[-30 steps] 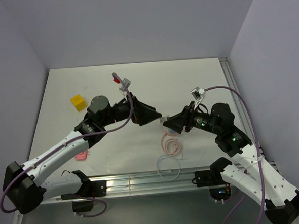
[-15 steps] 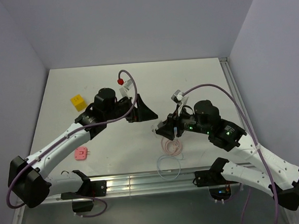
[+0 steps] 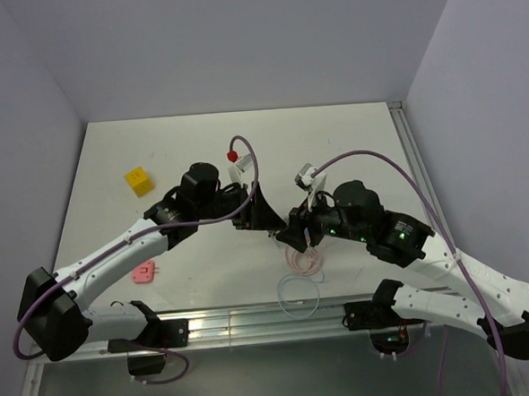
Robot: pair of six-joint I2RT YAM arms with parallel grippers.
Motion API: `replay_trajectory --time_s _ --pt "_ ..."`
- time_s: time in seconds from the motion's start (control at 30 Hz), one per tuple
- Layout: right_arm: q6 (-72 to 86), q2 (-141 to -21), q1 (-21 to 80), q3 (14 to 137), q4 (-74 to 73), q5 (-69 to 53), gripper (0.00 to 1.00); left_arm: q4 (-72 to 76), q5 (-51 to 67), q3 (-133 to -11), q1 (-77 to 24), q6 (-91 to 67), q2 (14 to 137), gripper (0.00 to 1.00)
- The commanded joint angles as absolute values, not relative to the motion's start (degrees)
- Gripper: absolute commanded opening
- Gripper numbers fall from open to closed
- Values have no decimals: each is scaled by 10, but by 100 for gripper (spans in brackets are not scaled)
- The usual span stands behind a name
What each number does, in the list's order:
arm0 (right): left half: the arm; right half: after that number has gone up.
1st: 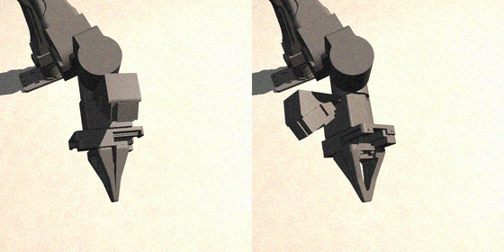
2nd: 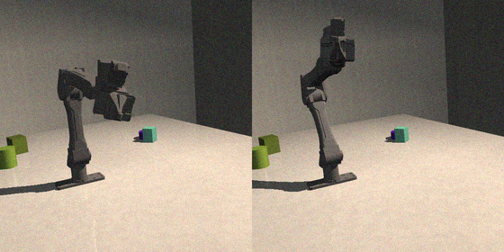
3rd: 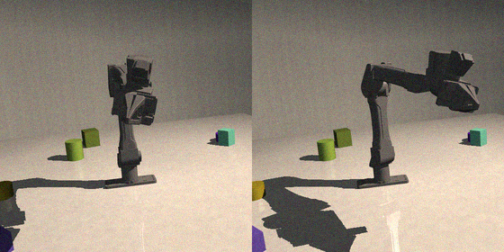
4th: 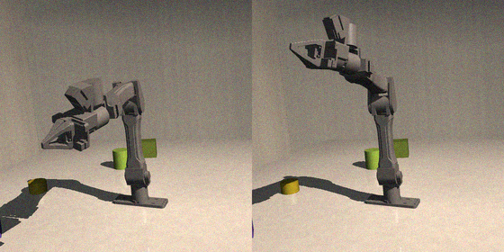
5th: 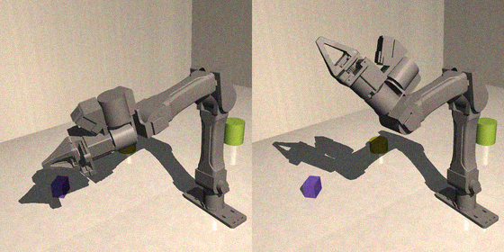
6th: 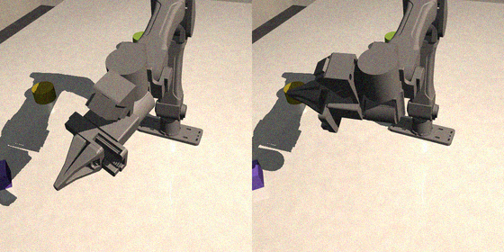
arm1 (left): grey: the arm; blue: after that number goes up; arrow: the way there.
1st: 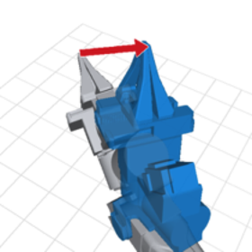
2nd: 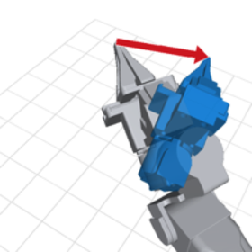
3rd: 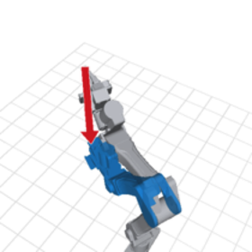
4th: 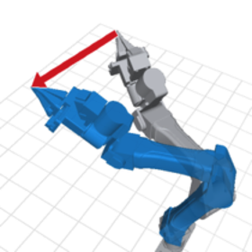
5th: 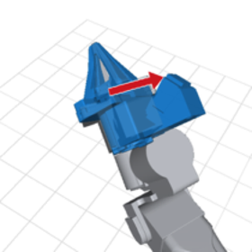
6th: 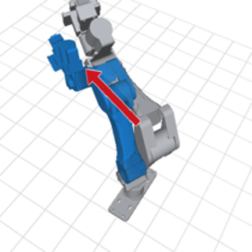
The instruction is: Insert the plug
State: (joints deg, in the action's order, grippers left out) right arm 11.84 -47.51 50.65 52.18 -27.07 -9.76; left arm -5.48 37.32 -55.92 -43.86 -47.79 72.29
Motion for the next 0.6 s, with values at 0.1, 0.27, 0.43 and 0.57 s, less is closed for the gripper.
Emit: replay_trajectory --time_s 0.1,0.27,0.43,0.57 --pt "94 -485 534 562 -257 -72 0 -28 421 -546 -445 -487 736 49" --pt "98 -491 545 572 -265 -55 8 13 432 -527 -445 -495 725 0" --pt "123 -489 544 569 -266 -43 55 101 432 -489 -443 -508 704 0" --pt "157 -489 534 577 -303 12 79 114 430 -483 -437 -481 693 0"
